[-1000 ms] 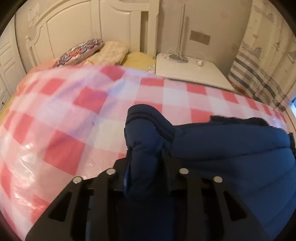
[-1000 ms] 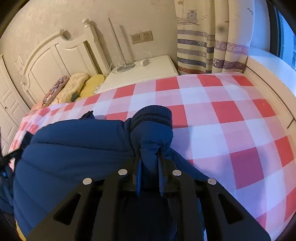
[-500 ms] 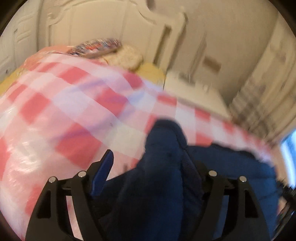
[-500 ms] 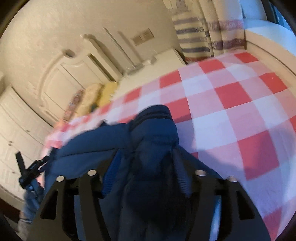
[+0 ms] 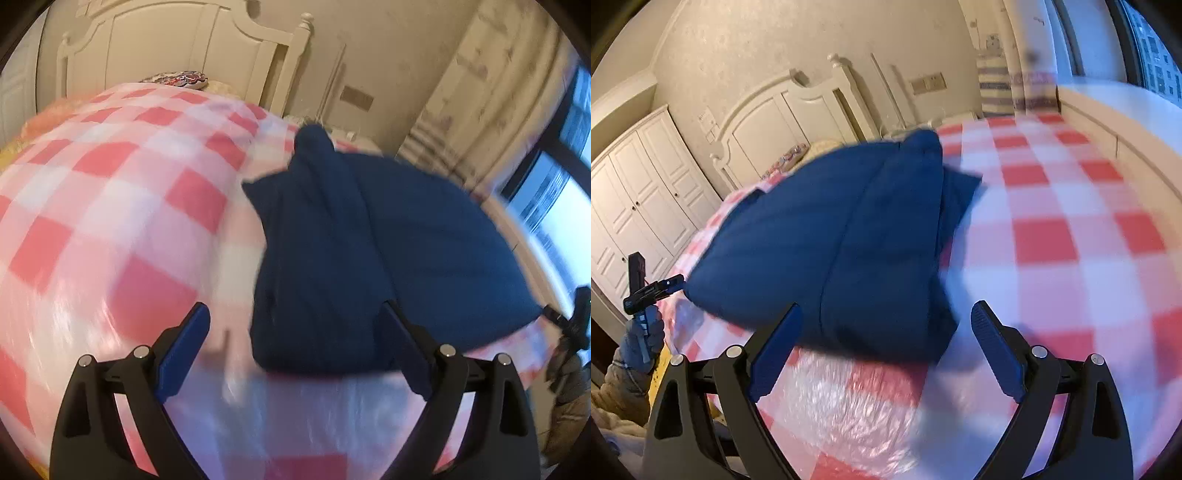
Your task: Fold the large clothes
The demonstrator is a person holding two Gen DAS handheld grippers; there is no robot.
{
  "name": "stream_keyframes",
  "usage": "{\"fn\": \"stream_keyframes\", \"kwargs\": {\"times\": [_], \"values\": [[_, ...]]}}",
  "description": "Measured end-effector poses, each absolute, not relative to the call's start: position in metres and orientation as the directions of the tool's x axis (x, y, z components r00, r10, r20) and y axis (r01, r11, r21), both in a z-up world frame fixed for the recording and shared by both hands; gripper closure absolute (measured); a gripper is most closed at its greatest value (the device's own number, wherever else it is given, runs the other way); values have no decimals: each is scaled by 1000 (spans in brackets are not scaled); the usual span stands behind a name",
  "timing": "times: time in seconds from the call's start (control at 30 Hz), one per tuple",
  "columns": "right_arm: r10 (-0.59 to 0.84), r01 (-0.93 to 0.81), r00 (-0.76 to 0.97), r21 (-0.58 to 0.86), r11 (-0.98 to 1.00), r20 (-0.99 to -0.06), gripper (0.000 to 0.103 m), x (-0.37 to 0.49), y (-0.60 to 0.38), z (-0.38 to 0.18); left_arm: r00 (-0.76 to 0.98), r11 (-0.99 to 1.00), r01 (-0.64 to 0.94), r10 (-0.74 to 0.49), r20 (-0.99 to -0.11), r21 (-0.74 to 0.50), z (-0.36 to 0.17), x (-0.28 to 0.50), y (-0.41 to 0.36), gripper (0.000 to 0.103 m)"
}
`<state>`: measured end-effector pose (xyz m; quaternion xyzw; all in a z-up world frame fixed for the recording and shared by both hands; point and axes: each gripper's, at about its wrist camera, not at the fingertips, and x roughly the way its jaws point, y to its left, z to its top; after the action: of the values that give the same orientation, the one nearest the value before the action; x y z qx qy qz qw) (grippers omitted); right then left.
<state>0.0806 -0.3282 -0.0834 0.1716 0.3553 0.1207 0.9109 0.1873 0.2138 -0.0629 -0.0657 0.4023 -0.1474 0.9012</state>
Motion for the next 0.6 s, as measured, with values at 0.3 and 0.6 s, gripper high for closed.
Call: {"fn": "stream_keyframes", "kwargs": {"times": [0.3, 0.6], "values": [[198, -128, 776, 158, 979, -599, 48, 74, -289, -79, 645, 973, 210, -210, -735, -94, -73, 186, 169, 41], [196, -133, 850, 161, 978, -489, 81, 31, -303, -46, 683, 951, 279, -296, -668, -136, -29, 151, 160, 85]]}}
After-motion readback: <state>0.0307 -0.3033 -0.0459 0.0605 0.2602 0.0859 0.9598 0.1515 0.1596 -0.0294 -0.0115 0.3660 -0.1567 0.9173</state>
